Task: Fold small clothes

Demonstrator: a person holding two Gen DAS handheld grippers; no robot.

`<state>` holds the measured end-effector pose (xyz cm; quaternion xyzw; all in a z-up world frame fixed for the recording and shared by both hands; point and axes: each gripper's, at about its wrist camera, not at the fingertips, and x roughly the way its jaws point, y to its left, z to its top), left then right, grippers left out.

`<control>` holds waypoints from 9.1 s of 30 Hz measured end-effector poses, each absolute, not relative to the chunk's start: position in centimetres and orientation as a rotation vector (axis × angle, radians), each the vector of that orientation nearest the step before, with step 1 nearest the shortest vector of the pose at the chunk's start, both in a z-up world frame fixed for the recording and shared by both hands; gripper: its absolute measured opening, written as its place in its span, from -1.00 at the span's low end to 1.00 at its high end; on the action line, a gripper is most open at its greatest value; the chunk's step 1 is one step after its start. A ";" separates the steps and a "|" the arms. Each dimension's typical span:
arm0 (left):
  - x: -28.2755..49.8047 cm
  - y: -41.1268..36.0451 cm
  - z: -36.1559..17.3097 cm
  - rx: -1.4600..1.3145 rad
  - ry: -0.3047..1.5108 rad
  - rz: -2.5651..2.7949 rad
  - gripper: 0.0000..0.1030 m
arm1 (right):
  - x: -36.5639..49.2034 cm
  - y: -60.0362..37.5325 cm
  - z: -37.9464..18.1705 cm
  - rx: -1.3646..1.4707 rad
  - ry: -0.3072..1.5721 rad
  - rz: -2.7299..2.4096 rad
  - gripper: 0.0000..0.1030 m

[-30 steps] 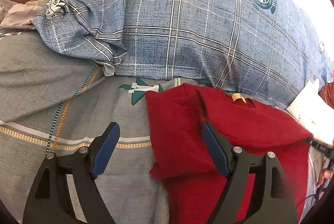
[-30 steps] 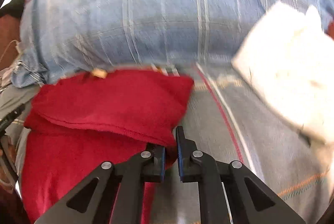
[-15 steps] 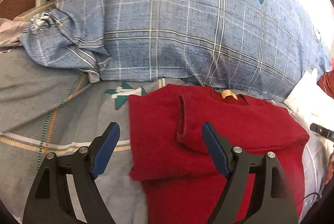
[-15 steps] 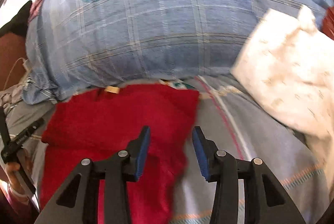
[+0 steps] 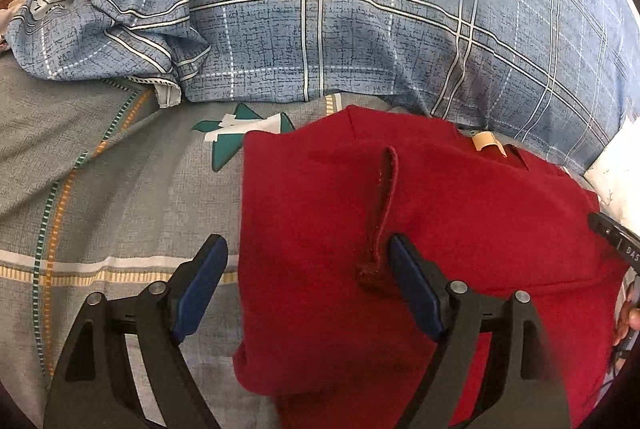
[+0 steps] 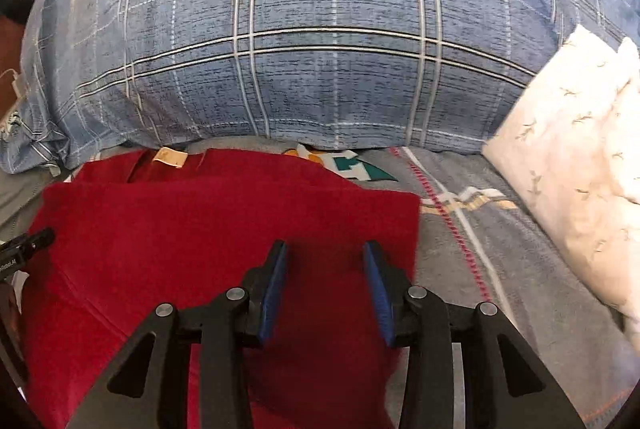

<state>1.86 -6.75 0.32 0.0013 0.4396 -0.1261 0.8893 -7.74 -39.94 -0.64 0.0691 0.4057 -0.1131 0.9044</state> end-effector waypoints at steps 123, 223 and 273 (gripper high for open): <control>-22.1 1.9 1.3 0.005 1.109 -0.404 0.41 | -35.9 -33.3 -2.5 0.340 1.084 0.137 0.38; 3.9 -6.1 5.5 -0.200 0.901 -0.425 0.31 | -7.1 -39.1 5.2 0.482 0.744 0.147 0.12; -2.5 1.0 1.4 -0.188 0.959 -0.311 0.53 | 9.9 -12.5 0.0 0.193 0.994 0.327 -0.86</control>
